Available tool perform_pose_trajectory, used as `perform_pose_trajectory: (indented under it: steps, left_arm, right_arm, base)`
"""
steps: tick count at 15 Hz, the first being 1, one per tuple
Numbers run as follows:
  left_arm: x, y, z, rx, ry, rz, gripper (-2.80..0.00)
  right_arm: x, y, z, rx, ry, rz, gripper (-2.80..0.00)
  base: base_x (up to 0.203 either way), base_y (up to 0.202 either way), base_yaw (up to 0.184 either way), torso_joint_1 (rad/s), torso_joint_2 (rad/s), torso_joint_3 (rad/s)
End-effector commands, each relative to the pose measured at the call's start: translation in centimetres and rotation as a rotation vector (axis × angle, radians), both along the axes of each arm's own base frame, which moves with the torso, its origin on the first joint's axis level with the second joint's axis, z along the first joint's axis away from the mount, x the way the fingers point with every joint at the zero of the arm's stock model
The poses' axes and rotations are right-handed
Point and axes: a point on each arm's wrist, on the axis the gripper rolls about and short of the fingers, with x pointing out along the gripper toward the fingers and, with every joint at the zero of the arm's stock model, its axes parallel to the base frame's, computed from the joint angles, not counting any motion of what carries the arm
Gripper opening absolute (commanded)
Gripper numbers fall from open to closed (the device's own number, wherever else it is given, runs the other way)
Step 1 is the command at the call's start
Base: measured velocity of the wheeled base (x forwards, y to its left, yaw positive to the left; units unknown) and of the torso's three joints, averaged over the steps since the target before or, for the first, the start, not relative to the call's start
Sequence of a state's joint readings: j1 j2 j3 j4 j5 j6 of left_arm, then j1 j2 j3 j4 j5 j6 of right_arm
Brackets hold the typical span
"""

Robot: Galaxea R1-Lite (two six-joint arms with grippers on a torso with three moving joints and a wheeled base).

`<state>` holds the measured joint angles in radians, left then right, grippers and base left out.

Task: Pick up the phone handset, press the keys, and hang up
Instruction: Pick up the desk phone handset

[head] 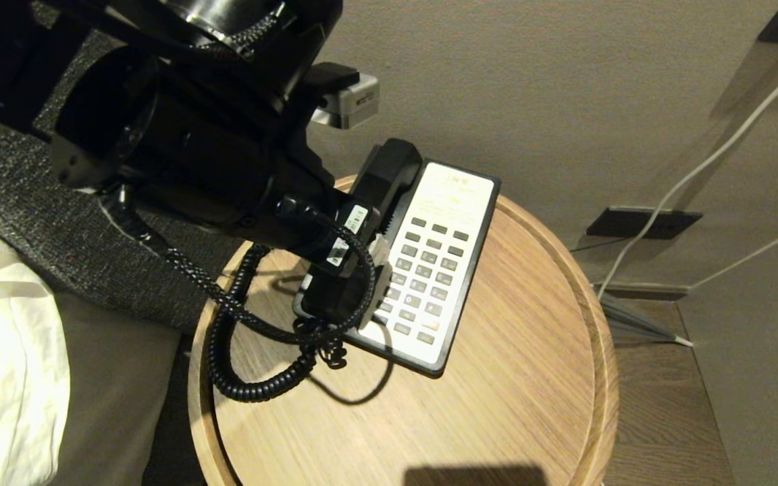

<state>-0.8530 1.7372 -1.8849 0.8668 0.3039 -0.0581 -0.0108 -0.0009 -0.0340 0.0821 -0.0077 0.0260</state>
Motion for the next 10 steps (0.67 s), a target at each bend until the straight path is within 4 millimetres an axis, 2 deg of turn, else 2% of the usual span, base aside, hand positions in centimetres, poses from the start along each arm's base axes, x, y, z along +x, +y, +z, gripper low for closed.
perform_pose_trajectory:
  steps: [1,10]
  left_arm:
    - [-0.01,0.08,-0.02,0.003,0.003,0.004,-2.8]
    - [-0.4,0.41,0.38,-0.052,0.015,0.043,-2.8]
  right_arm:
    - [0.0,0.0,-0.01,0.0,0.0,0.0,-2.8]
    - [0.0,0.0,-0.01,0.0,0.0,0.0,-2.8]
  base:
    - [0.0,0.0,0.0,0.0,0.0,0.0]
    - [0.0,0.0,0.0,0.0,0.0,0.0]
